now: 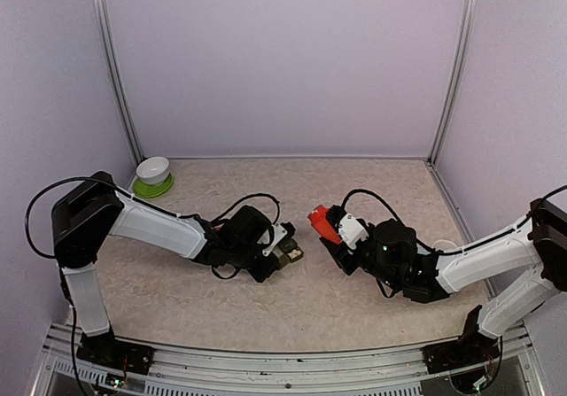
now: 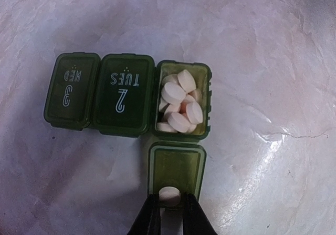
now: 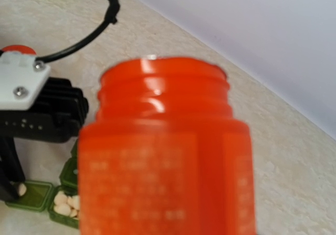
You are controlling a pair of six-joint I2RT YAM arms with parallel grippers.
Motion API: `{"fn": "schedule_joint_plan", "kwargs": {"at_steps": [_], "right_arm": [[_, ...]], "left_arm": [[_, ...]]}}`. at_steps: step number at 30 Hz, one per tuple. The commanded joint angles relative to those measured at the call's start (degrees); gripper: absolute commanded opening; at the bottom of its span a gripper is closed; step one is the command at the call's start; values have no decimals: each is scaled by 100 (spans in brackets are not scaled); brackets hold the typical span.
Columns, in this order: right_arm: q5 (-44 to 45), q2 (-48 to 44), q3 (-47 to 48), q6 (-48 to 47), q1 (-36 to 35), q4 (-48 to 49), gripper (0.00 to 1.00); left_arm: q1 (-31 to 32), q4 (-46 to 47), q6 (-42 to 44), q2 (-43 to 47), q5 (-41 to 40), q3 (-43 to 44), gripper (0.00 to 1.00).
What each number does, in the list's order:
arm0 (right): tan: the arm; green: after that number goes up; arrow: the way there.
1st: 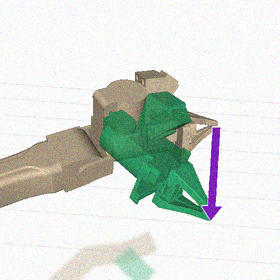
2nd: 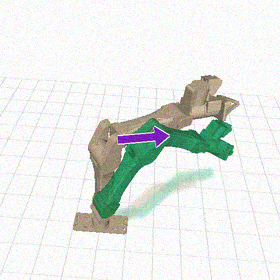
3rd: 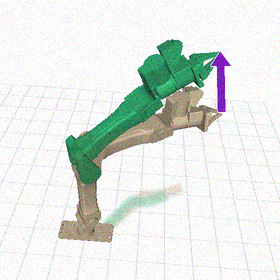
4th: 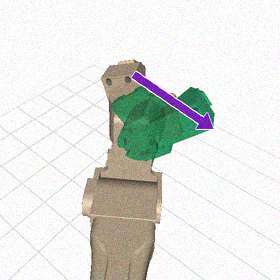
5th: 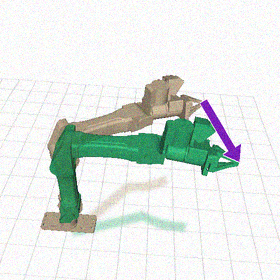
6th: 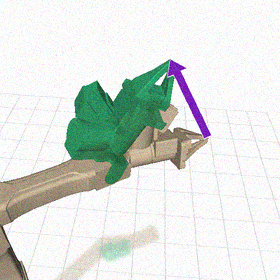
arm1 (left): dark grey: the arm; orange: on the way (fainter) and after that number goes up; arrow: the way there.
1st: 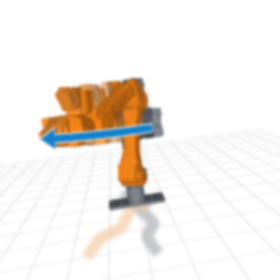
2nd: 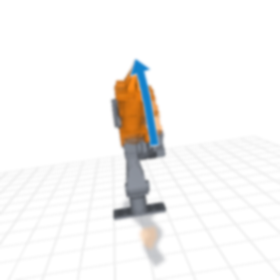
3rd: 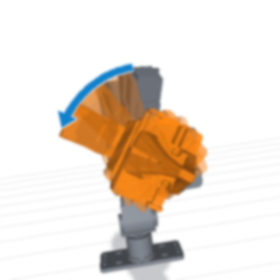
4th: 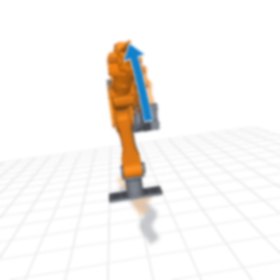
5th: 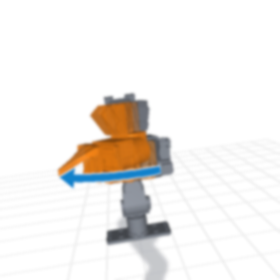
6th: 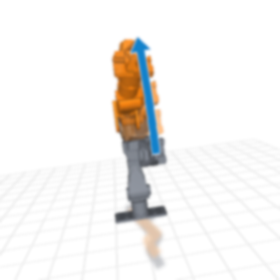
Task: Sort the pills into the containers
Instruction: Pick up the pill from the compartment of the pill container.
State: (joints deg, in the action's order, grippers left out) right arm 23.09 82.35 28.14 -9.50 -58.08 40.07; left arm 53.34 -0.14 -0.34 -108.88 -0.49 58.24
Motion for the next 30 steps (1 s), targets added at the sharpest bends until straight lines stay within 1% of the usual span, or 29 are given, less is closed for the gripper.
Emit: {"fn": "schedule_joint_plan", "kwargs": {"at_steps": [1, 10, 22, 30], "right_arm": [[-24, -4, 138, 57, 43, 52, 44], [-24, 7, 148, 58, 51, 49, 44], [-15, 13, 138, 70, 46, 59, 44], [-8, 21, 115, 60, 49, 83, 44]], "left_arm": [[-26, 87, 44, -115, 7, 141, 13], [-26, 102, 25, -45, -49, 106, 11], [-26, 212, -17, 598, -110, -22, 12], [-26, 190, -26, 757, -63, -6, 12]]}}
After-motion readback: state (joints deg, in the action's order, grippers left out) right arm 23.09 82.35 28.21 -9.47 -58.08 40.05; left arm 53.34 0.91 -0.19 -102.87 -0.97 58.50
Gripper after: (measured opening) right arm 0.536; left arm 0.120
